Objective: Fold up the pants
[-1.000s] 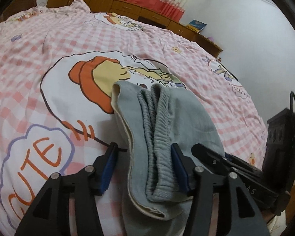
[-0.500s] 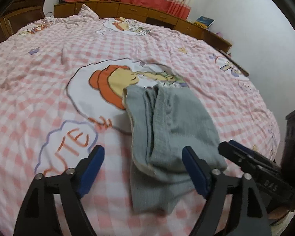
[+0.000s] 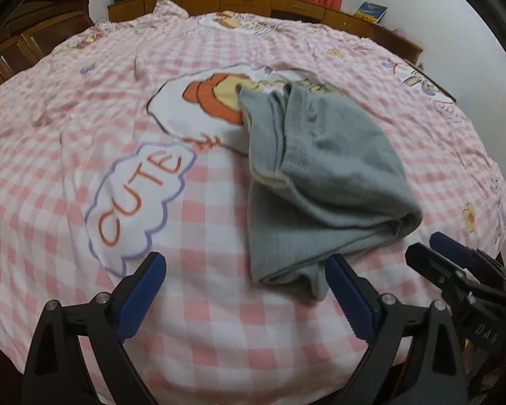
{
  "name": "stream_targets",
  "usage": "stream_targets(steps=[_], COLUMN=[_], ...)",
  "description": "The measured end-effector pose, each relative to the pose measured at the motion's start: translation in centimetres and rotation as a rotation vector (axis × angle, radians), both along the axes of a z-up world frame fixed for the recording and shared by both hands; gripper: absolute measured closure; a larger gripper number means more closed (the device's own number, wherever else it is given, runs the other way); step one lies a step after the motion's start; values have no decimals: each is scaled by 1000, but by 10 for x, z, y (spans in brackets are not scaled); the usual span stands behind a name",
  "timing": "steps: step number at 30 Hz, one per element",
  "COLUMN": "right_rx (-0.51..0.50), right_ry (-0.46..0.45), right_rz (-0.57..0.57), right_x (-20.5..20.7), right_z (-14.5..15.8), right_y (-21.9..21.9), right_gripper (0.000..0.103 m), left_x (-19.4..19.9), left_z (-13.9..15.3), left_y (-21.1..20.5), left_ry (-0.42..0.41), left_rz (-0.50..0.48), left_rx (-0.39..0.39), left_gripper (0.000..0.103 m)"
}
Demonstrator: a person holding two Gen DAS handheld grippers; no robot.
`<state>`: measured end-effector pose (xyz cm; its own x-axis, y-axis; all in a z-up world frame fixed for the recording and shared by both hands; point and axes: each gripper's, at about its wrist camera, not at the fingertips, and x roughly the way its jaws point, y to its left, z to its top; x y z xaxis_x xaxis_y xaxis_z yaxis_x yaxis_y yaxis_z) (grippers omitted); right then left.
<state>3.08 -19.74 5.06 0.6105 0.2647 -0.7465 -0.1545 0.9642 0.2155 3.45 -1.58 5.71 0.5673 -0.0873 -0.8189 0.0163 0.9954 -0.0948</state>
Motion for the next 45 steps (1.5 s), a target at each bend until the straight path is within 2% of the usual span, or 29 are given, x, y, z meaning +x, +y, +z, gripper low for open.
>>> stream_targets(steps=[5,8,12,23,45], right_rx=[-32,-62,-49,-41,-37], right_ry=[53,53,57,43,33], right_rz=[-1,-1,1,8,16], right_x=[-1,0,1,3,0], right_z=[-21,-29,-34,-38,-39], right_y=[5,8,7,11,13], right_gripper=[36,35,30,24,20], left_x=[-1,0,2,3,4], left_z=[-19,-24,-27,-31,-33], left_y=[-1,-3,-3,-4,-4], left_ry=[48,51,59,60,73], left_rz=[25,23,22,22,37], left_rx=[-5,9,22,32,37], left_gripper=[2,0,0,0,0])
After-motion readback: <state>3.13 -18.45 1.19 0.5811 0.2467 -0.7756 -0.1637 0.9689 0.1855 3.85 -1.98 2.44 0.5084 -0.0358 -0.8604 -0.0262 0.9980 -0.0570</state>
